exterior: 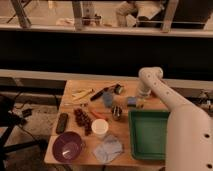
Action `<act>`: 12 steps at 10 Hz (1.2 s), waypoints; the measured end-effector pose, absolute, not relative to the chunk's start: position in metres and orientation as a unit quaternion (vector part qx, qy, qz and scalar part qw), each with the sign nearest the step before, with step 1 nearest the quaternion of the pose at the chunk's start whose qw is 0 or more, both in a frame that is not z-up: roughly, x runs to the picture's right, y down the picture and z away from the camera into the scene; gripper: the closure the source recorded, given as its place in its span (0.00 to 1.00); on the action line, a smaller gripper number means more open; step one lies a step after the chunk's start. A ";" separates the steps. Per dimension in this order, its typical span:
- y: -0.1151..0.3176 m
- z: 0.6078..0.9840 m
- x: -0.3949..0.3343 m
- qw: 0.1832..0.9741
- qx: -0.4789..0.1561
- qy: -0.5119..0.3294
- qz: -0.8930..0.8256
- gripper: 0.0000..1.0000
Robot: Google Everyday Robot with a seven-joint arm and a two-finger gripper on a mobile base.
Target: Place eraser in plastic cup
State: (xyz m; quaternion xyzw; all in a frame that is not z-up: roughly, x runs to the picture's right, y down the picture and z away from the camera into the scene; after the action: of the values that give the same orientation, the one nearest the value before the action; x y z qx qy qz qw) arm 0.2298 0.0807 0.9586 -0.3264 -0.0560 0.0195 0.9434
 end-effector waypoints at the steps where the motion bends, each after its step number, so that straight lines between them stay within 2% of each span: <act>1: 0.081 0.959 0.229 0.943 -0.327 -0.060 0.019 0.48; 4: 0.078 0.957 0.229 0.940 -0.332 -0.079 0.025 0.48; 8: 0.042 0.919 0.235 0.946 -0.307 -0.100 0.041 0.48; 9: 0.030 0.904 0.235 0.948 -0.298 -0.107 0.040 0.51; 11: 0.018 0.878 0.221 0.951 -0.283 -0.121 0.025 0.68; 12: 0.015 0.869 0.206 0.952 -0.276 -0.129 0.013 0.70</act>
State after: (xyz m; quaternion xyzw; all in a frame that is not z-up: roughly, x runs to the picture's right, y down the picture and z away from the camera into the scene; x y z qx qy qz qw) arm 0.2061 0.0150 0.8689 -0.2762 -0.1289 0.0130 0.9523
